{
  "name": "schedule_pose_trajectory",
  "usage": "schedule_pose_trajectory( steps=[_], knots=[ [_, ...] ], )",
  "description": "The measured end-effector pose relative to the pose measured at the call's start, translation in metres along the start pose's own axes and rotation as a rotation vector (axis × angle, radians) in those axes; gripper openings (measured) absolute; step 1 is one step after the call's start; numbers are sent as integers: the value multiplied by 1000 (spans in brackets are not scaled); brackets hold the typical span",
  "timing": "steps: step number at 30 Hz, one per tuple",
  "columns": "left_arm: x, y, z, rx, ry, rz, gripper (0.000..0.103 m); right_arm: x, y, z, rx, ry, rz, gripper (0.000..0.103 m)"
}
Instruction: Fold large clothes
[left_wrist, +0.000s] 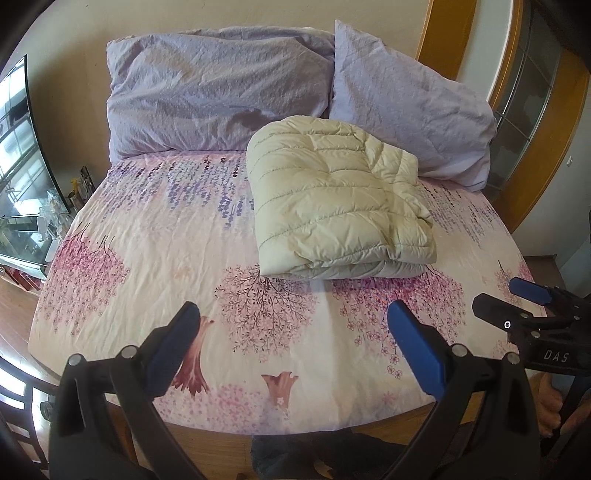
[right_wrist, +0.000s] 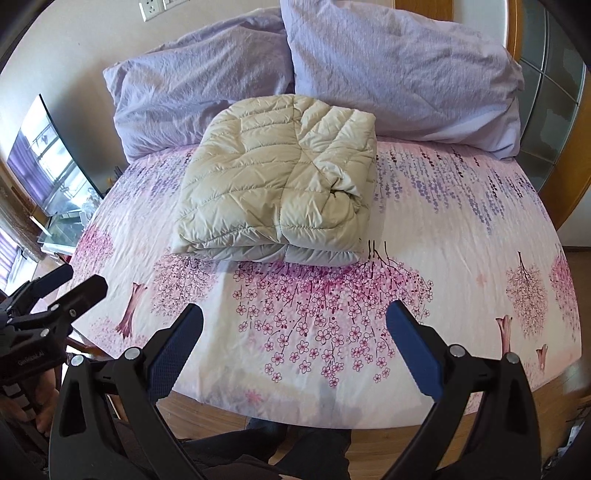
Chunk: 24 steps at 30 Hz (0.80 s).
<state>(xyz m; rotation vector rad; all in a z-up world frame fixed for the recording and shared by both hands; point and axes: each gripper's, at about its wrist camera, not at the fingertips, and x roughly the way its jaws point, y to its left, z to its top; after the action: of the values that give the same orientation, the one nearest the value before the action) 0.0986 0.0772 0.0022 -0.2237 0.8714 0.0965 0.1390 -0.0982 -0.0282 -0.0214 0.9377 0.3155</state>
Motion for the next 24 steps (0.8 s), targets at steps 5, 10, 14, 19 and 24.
schedule_pose_trajectory(
  steps=[5,10,14,19,24],
  knots=[
    [-1,0,-3,-17,-5,-13,101,-1,-4,-3,31,-8,5,101],
    [0,-1,-3,-20,-10,-20,101,-1,-5,-5,47,-15,6,101],
    [-1,-2,-4,-17,-13,-25,101,-1,-3,-5,42,-22,9,101],
    [0,-4,-5,-21,-10,-29,101,-2,-3,-5,40,-27,11,101],
    [-1,-4,-5,-23,-12,-32,101,-3,-5,-6,50,-28,10,101]
  ],
)
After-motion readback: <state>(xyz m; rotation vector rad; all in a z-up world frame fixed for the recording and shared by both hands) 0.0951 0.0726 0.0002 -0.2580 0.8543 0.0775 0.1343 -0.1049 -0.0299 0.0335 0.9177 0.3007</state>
